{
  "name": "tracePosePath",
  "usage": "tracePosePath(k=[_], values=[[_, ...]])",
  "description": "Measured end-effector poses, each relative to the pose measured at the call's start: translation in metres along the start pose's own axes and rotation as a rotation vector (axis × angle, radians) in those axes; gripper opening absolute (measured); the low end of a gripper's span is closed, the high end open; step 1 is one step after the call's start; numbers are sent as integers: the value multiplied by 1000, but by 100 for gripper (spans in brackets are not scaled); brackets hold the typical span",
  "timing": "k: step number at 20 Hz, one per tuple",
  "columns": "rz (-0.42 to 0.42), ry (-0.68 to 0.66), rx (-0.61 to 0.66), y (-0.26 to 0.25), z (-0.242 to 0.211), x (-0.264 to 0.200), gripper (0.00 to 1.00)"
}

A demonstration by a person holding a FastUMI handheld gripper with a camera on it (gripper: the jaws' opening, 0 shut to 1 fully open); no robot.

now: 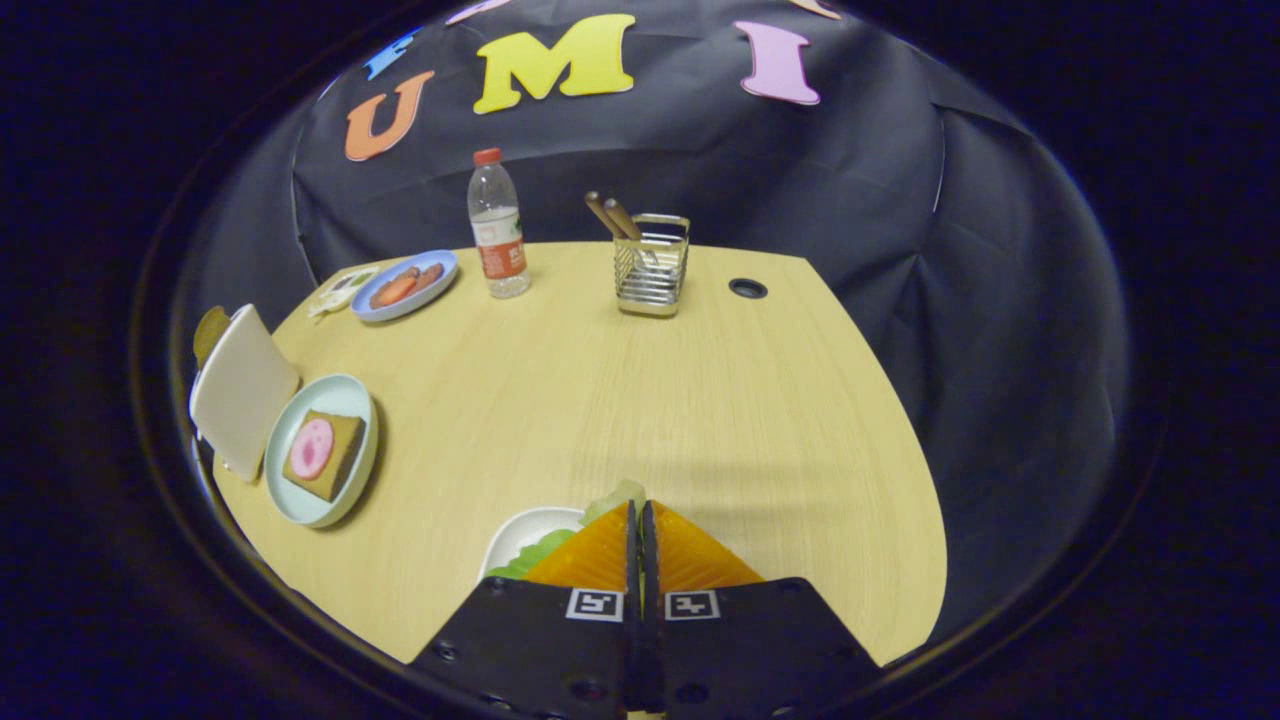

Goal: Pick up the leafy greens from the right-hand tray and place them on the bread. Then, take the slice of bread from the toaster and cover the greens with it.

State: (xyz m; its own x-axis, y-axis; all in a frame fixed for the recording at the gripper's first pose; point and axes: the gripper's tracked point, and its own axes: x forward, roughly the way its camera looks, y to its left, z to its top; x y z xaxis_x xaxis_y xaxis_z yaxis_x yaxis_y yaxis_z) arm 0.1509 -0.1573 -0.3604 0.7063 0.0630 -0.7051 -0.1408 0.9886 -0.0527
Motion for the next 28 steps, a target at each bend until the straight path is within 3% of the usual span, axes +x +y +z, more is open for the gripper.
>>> tracePosePath(k=[6,12,22,28], values=[[31,-106,-23,47,34,-71,0],[71,-152,-63,140,52,-106,0],[211,-148,-211,340,52,-97,0],[214,-92,-187,386,46,-47,0]])
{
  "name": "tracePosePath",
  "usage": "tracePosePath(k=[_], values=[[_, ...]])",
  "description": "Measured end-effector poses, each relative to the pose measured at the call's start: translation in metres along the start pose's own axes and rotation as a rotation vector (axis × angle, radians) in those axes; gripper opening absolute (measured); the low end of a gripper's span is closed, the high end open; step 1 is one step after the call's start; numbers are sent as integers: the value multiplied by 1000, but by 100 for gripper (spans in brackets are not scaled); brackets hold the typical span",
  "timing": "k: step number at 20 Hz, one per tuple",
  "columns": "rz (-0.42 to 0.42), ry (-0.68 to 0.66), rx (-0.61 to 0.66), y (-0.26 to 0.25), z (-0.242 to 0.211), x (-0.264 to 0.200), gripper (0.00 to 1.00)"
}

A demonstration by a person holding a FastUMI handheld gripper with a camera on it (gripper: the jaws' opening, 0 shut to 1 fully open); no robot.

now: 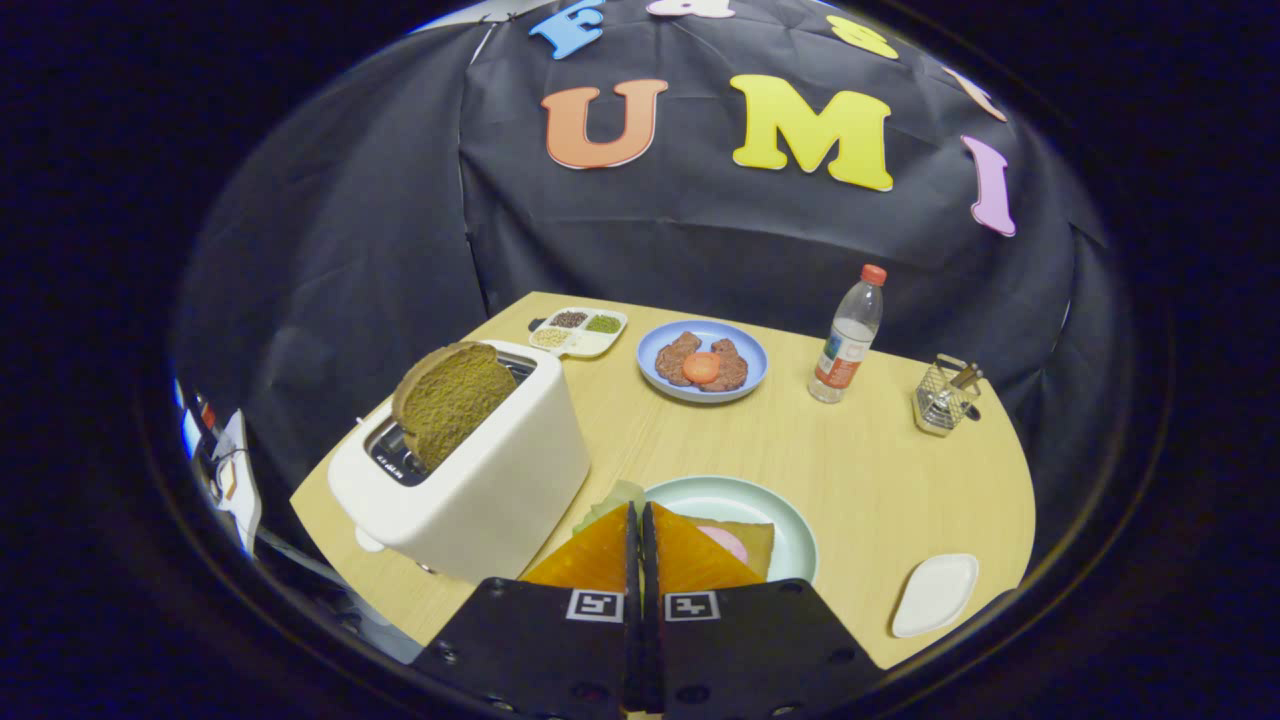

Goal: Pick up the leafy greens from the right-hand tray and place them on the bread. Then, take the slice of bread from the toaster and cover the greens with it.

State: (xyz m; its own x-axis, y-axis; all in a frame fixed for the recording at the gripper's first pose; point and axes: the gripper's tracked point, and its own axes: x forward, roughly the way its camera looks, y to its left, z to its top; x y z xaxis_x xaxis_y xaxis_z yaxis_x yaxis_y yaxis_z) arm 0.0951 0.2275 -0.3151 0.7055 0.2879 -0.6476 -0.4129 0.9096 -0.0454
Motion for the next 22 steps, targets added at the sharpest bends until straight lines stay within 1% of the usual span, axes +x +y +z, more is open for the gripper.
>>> tracePosePath(k=[2,7,11,14,17,18,19,20,21,22], values=[[-25,27,7,-8,-3,23,0],[-107,93,48,-49,-12,73,0],[-143,132,62,-68,-23,94,0],[-152,148,77,-72,-28,104,1],[-159,137,71,-74,-27,104,12],[-167,133,72,-73,-26,100,22],[-189,130,64,-76,-25,94,37],[-194,122,59,-75,-22,88,52],[-189,115,55,-69,-20,83,60],[-193,109,46,-66,-17,75,61]])
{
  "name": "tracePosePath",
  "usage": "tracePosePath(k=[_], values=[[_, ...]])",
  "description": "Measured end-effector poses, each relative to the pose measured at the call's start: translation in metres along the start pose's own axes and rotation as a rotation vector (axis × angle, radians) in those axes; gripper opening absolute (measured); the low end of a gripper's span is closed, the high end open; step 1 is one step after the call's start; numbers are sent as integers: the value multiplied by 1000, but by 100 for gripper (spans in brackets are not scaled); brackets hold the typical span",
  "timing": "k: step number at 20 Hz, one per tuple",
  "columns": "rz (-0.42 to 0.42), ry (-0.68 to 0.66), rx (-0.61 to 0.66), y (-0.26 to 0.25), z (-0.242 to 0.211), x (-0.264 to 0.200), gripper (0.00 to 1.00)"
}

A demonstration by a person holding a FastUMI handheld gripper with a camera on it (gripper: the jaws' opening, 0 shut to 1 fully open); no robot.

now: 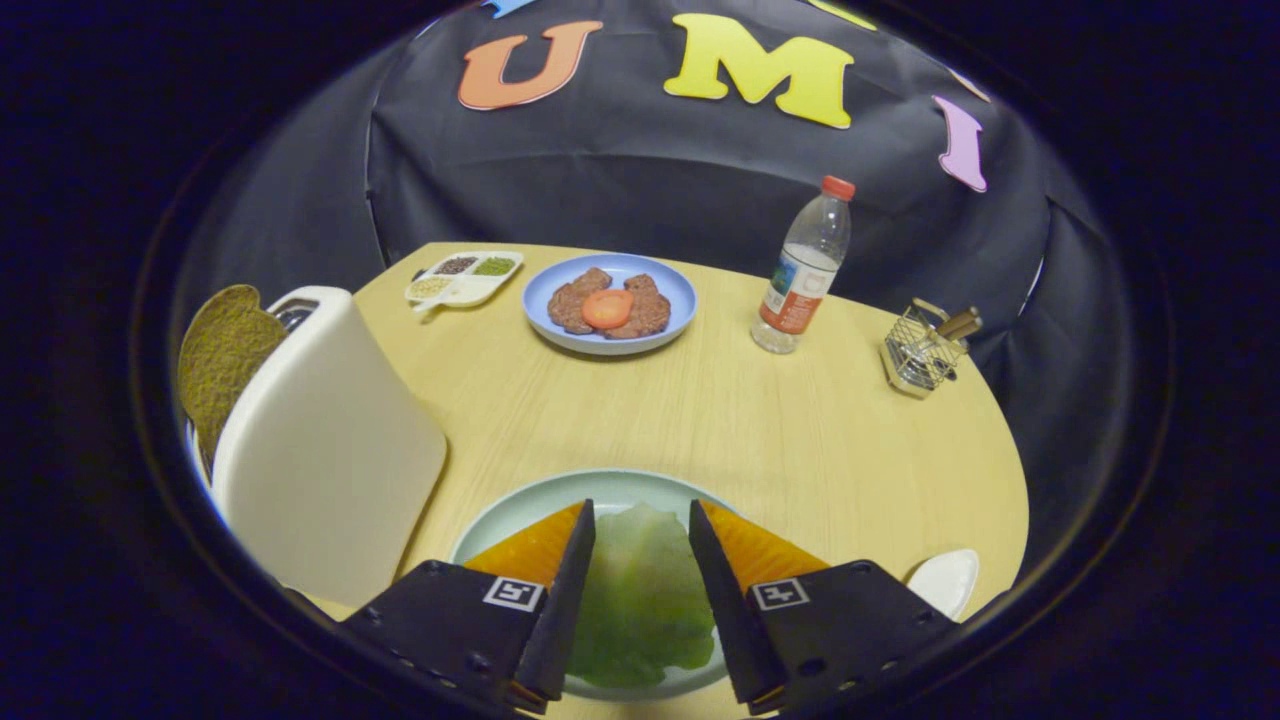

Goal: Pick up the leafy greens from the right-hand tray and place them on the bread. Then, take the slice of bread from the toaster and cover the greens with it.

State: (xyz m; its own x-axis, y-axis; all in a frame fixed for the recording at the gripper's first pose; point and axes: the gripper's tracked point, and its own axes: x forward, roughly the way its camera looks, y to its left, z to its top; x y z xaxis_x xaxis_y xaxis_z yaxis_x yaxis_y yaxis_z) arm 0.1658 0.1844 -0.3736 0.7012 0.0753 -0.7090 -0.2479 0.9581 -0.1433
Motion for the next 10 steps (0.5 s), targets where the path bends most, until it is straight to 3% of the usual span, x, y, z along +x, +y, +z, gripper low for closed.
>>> tracePosePath(k=[3,7,10], values=[[-1,-33,6,13,12,-33,85],[-47,-190,8,24,54,-84,88],[-11,-253,84,50,78,-115,89]])
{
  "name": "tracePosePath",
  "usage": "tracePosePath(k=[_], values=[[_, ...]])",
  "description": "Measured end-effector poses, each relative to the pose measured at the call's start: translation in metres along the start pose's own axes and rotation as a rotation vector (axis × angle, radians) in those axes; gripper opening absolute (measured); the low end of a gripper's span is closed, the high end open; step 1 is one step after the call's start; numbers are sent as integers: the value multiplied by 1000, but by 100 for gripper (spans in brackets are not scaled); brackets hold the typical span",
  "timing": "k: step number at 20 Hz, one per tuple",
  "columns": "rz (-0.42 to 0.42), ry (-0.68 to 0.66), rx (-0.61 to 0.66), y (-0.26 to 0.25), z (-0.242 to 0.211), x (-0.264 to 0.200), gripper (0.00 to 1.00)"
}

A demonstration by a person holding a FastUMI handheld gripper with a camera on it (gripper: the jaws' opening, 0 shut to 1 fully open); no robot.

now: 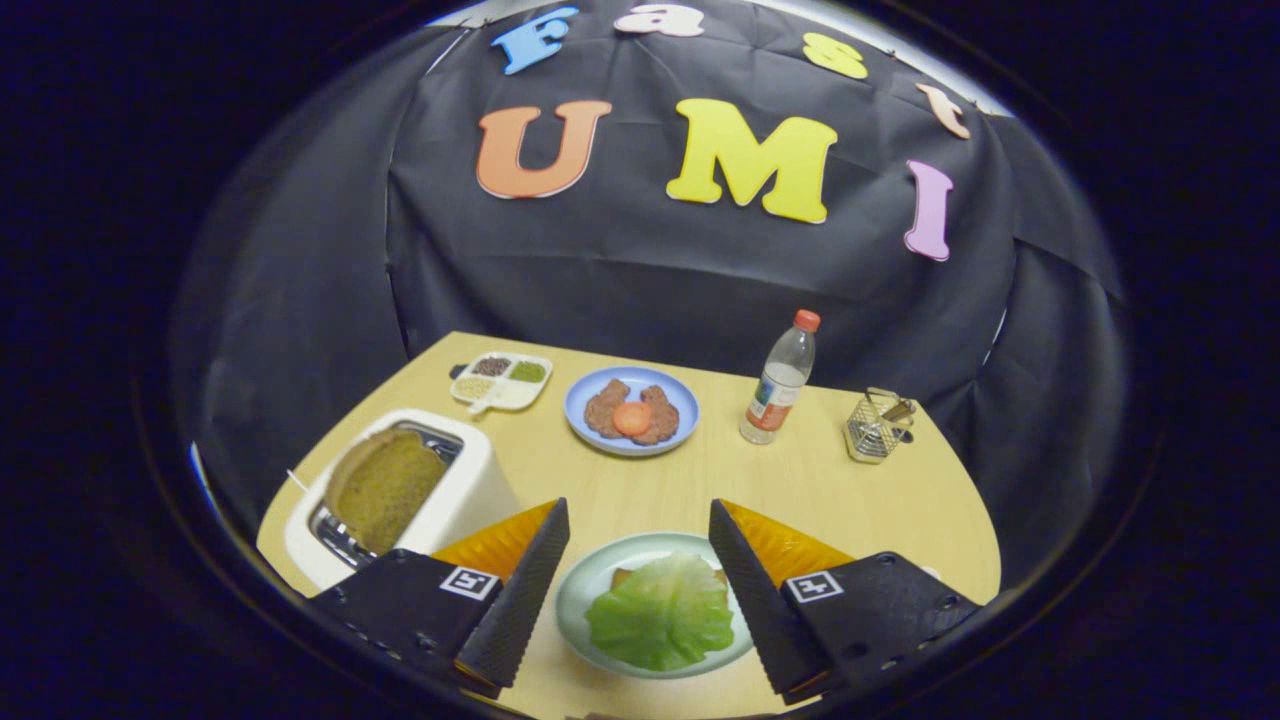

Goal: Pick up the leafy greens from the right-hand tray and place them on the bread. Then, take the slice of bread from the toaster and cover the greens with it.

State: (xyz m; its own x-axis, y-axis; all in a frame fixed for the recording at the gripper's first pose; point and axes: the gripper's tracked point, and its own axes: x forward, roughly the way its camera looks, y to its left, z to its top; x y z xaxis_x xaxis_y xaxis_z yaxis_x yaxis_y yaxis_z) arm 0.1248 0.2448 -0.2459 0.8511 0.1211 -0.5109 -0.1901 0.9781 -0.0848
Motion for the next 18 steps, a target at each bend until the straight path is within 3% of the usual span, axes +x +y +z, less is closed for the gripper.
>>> tracePosePath(k=[6,8,18], values=[[91,-75,4,70,26,-31,96],[85,-88,10,82,28,-30,96],[59,63,34,144,5,-3,95]])
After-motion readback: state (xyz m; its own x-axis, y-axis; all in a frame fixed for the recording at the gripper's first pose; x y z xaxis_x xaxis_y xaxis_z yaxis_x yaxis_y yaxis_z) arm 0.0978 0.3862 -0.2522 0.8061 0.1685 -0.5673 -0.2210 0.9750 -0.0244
